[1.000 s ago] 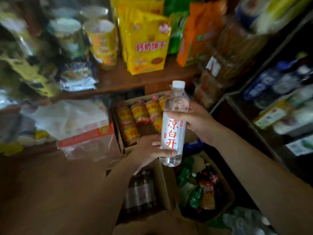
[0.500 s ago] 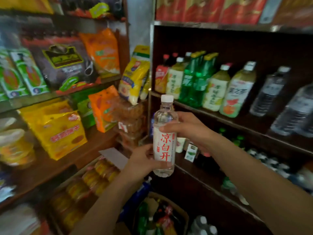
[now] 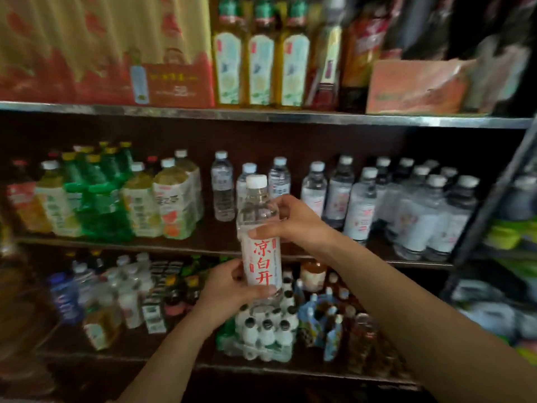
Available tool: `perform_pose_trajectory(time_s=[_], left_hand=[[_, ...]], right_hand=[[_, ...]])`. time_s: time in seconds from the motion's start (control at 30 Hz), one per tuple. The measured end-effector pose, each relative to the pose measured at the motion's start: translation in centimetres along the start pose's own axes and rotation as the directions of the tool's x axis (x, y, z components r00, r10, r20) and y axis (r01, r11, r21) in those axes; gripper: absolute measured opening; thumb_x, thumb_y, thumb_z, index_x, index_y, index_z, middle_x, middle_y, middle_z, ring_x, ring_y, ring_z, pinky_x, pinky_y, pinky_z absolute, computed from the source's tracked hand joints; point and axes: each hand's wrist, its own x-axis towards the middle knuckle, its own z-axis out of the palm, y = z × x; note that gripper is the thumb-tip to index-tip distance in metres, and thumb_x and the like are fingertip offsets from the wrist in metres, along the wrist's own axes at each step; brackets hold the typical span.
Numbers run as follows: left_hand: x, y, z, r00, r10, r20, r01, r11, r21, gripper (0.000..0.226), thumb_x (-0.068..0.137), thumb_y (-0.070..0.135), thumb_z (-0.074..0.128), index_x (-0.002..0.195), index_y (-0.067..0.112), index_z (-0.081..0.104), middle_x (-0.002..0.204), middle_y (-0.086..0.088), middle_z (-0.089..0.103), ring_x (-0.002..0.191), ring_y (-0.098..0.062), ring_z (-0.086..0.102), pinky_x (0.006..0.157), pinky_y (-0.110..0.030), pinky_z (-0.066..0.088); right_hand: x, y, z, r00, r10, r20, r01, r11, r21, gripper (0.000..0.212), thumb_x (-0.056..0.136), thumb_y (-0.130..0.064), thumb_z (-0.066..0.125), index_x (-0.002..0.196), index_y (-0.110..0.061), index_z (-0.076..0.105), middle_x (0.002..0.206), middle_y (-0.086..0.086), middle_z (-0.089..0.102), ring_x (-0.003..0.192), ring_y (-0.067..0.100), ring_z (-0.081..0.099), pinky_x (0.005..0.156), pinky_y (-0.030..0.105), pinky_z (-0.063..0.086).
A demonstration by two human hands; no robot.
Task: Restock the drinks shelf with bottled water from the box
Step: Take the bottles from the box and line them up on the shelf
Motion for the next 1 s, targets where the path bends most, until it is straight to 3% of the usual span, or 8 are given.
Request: perform_pose_trajectory(time_s=[0.13,0.3,0.43,0.57,0.63,0.77,0.9,1.0], left_hand=[[4.3,1.7,7.5,0.995,0.035,0.097,-0.036,0.999,0.012,0.047,0.058,0.015,0.089,0.096,0.025,0.063,0.088,0.014,0.069,0.073,0.007,0.067,0.058,-0.009,0.05],[9.1,3.1,15.8,0.981,0.059,0.182,-0.064,0.998,0.023,0.042,0.059,0.012,0.089,0.089,0.026,0.061,0.088,0.011,0.071,0.073,0.004,0.068,0.063,-0.013,0.052],[12.7,3.4,21.4,0.976,0.123,0.18,-0.134,0.99,0.049,0.043,0.06,0.009,0.088,0.088,0.03,0.062,0.097,0.002,0.073,0.081,-0.004,0.068,0.073,-0.022,0.054],[15.0,3.6,25.7,0.971,0.166,0.169,-0.187,0.976,0.113,0.041,0.062,0.014,0.086,0.095,0.026,0.064,0.094,0.009,0.07,0.082,-0.001,0.065,0.066,-0.012,0.049],[15.7,3.1,27.3,0.976,0.157,0.149,-0.177,0.975,0.134,0.042,0.062,0.012,0.085,0.095,0.025,0.063,0.095,0.006,0.071,0.084,-0.007,0.067,0.068,-0.015,0.05],[16.0,2.4,28.9,0.984,0.167,0.059,-0.177,0.956,0.234,0.054,0.065,0.016,0.081,0.113,0.026,0.057,0.096,0.011,0.067,0.091,-0.011,0.067,0.076,-0.025,0.053],[16.2,2.1,30.0,0.976,0.21,-0.05,-0.183,0.926,0.331,0.061,0.069,0.026,0.076,0.124,0.025,0.049,0.11,0.006,0.065,0.101,-0.017,0.063,0.083,-0.034,0.054],[16.0,1.7,31.4,0.963,0.239,-0.127,-0.172,0.902,0.396,0.067,0.074,0.029,0.073,0.132,0.025,0.042,0.128,0.001,0.047,0.118,-0.02,0.05,0.093,-0.038,0.051]], right_hand=[[-0.7,2.0,-7.5,0.99,0.032,-0.136,-0.032,0.999,0.005,0.057,0.06,-0.013,0.088,0.104,-0.014,0.052,0.107,0.01,0.068,0.096,0.022,0.068,0.087,0.04,0.055],[-1.1,4.3,-15.5,0.969,0.053,-0.241,-0.071,0.995,-0.068,0.06,0.064,-0.008,0.086,0.113,-0.014,0.051,0.101,0.002,0.065,0.092,0.016,0.065,0.08,0.03,0.054],[-0.9,6.6,-20.9,0.948,0.056,-0.314,-0.101,0.986,-0.131,0.063,0.063,-0.005,0.087,0.114,-0.016,0.051,0.099,0.004,0.068,0.092,0.018,0.066,0.08,0.033,0.056],[-0.5,9.0,-24.5,0.928,0.084,-0.362,-0.155,0.973,-0.171,0.062,0.06,-0.006,0.088,0.112,-0.017,0.054,0.105,0.006,0.069,0.098,0.023,0.067,0.085,0.041,0.056],[-0.3,10.1,-25.5,0.923,0.092,-0.373,-0.185,0.958,-0.221,0.069,0.059,-0.013,0.089,0.12,-0.013,0.056,0.113,0.004,0.067,0.103,0.023,0.065,0.089,0.042,0.055],[-0.2,11.2,-26.0,0.917,0.035,-0.398,-0.242,0.842,-0.483,0.075,0.064,-0.027,0.088,0.13,-0.011,0.055,0.122,-0.001,0.061,0.108,0.019,0.06,0.088,0.031,0.052],[0.6,11.2,-25.5,0.908,-0.087,-0.409,-0.25,0.673,-0.697,0.053,0.072,-0.032,0.081,0.115,-0.012,0.058,0.103,0.006,0.065,0.091,0.023,0.061,0.072,0.032,0.05],[1.1,10.9,-25.7,0.896,-0.092,-0.435,-0.3,0.599,-0.743,0.044,0.077,-0.03,0.076,0.111,-0.012,0.057,0.102,0.007,0.065,0.094,0.026,0.062,0.069,0.031,0.047]])
